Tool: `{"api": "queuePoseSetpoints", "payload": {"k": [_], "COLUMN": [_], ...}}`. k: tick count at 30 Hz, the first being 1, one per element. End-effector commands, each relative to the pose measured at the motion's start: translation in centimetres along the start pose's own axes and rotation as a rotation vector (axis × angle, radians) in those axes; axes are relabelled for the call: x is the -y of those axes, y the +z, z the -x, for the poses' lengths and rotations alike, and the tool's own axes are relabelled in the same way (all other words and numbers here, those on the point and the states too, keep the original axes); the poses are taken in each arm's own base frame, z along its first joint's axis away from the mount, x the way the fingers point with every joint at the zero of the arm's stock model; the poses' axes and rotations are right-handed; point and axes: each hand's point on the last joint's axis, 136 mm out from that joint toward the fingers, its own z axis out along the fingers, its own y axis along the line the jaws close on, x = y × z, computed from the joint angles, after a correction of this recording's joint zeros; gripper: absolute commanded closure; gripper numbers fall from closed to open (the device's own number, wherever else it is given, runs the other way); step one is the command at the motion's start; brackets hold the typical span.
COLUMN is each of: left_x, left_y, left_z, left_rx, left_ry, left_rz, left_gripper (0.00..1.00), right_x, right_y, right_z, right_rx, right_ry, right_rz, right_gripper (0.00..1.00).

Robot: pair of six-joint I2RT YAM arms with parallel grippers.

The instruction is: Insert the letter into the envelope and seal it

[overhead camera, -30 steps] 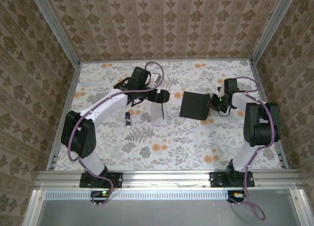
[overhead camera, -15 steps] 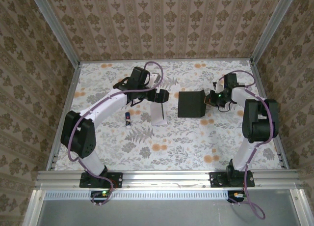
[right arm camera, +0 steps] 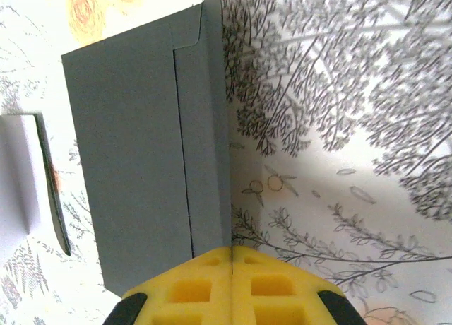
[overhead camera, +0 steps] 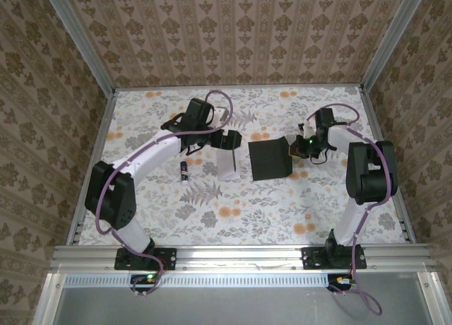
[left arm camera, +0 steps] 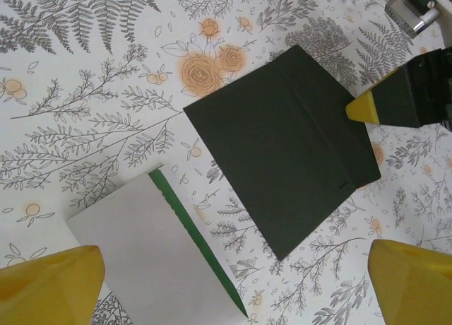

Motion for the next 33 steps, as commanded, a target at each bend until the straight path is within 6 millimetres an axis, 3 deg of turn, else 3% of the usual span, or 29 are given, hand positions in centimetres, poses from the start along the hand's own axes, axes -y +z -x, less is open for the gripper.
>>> {"api": "queuePoseSetpoints", "payload": {"k": [1, 11, 21, 24, 29, 33], "left_x": [0.6, -0.2, -0.2, -0.2, -0.3, -0.8], "left_y": [-1.3, -2.0, -1.9, -2.0, -2.6, -3.8], "left_z": [0.6, -0.2, -0.3, -0.2, 0.2, 1.1], "left_rx": [0.04, 0.045, 0.051, 0.054, 0.072, 0.112], "left_ry": [0.003, -0.011, -0.022, -0.022, -0.019, -0.016], "left_rz": [-0.023, -0.017, -0.024, -0.025, -0.011, 0.023], "left_gripper": [0.04, 0.04, 0.04, 0.04, 0.04, 0.04], "right_x": [-0.3, 0.3, -0.5, -0.4, -1.0, -1.9], "right_y": [-0.2, -0.4, -0.9, -0.9, -2.0, -3.5], "right_z": [-0.9, -2.0, -1.9, -1.9, -1.4, -0.5], "right_rx": [0.015, 0.078, 0.111, 0.105, 0.135, 0.17], "right_ry": [0.046, 0.128, 0.141, 0.142, 0.127, 0.096], "right_rz": [-0.015, -0.049, -0.039, -0.04, -0.048, -0.062], "right_gripper": [1.0, 1.0, 0.99, 0.85, 0.45, 0.39]}}
